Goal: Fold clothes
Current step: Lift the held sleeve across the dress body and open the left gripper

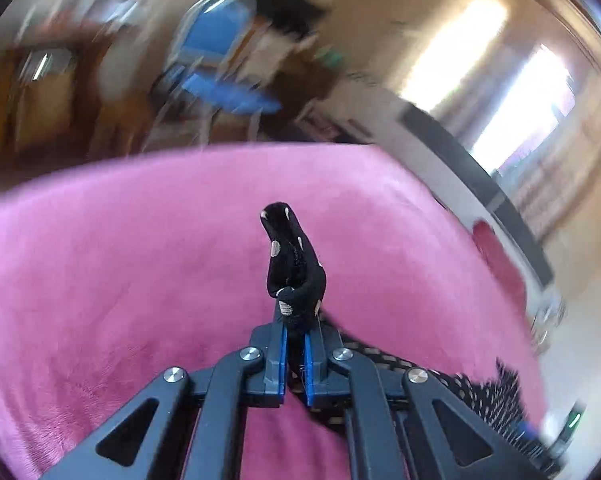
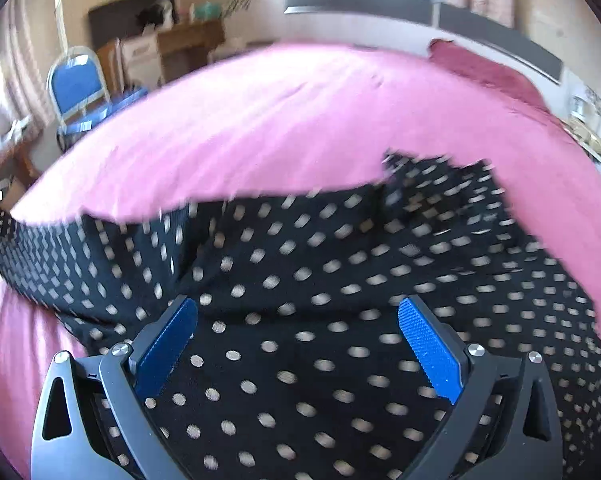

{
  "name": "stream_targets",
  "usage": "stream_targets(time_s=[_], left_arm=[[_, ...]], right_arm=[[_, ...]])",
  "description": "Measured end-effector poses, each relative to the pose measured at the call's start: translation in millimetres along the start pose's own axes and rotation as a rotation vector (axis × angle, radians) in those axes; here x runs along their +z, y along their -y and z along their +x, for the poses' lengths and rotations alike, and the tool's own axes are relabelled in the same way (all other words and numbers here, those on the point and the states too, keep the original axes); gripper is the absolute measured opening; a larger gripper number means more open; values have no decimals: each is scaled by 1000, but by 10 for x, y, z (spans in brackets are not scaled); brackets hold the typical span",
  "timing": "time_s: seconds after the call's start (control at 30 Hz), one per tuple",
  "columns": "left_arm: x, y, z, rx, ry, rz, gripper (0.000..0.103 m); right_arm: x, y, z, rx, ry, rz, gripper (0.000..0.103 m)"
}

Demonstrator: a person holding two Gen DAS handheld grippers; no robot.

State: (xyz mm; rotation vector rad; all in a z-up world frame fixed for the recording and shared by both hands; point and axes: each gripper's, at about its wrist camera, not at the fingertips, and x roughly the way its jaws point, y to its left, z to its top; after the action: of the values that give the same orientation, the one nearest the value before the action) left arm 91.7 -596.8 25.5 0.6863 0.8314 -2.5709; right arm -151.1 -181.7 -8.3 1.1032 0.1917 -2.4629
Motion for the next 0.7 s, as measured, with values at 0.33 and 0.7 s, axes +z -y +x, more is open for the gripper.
stream_targets(time_s=[0.33, 0.7], left_arm=[[-559, 2399, 87, -244, -55, 421, 5], [-2004, 4163, 458, -293, -132, 738, 5]], right_arm=[[-483, 1047, -367, -159, -93, 112, 102], [-717, 1699, -464, -121, -133, 169, 102]])
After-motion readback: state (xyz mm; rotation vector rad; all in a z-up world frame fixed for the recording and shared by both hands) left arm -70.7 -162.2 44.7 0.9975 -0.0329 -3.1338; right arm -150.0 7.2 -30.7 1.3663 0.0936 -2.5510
